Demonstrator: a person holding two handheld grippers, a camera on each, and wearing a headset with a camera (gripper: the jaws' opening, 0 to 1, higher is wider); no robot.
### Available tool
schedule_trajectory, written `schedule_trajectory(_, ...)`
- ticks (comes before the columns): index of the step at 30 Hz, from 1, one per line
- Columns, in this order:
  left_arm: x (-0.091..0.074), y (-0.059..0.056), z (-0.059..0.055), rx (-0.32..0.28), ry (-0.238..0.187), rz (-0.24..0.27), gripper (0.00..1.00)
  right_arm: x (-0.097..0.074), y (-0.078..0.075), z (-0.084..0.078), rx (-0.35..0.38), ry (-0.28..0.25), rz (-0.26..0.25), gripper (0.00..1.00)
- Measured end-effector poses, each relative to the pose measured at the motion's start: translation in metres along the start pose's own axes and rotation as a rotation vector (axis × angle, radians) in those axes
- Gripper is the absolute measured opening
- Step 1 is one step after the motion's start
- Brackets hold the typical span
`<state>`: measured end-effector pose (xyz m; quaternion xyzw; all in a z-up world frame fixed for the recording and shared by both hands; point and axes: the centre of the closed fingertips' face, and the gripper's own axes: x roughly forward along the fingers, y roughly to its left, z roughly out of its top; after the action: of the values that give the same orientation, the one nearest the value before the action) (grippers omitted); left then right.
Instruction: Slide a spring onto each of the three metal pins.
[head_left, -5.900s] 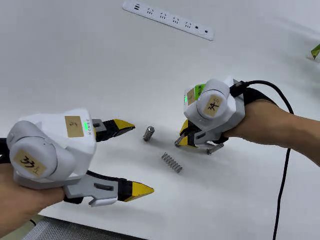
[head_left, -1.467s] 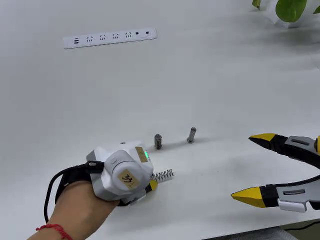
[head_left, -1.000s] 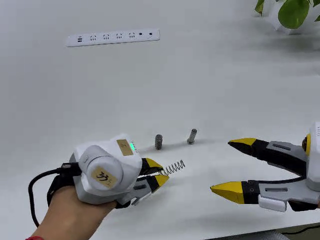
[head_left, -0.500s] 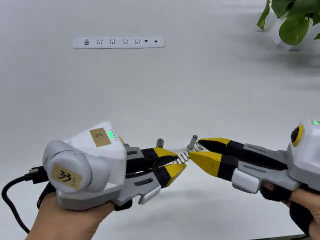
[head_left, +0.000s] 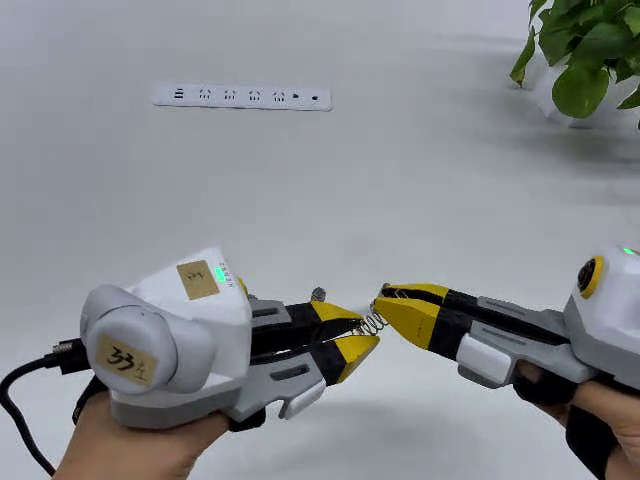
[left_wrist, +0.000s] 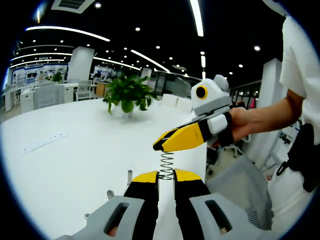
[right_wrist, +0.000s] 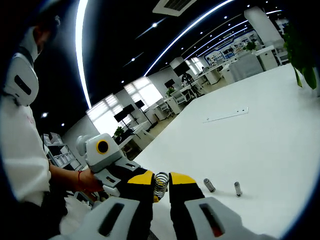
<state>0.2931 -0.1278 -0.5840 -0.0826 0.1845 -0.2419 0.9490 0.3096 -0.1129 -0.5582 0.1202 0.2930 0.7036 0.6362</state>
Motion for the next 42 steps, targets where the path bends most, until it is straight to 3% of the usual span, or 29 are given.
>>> schedule_trajectory(12,0.002,-0.004,-0.01,0.014,0.027,-0.018,0.12,0.003,0.008,-0.007,-0.14,0.096,-0.003,0.12)
schedule_trajectory(42,0.003,-0.005,-0.017,0.021,0.048,-0.03,0.11,0.005,0.01,-0.015,-0.23,0.169,0.025,0.12)
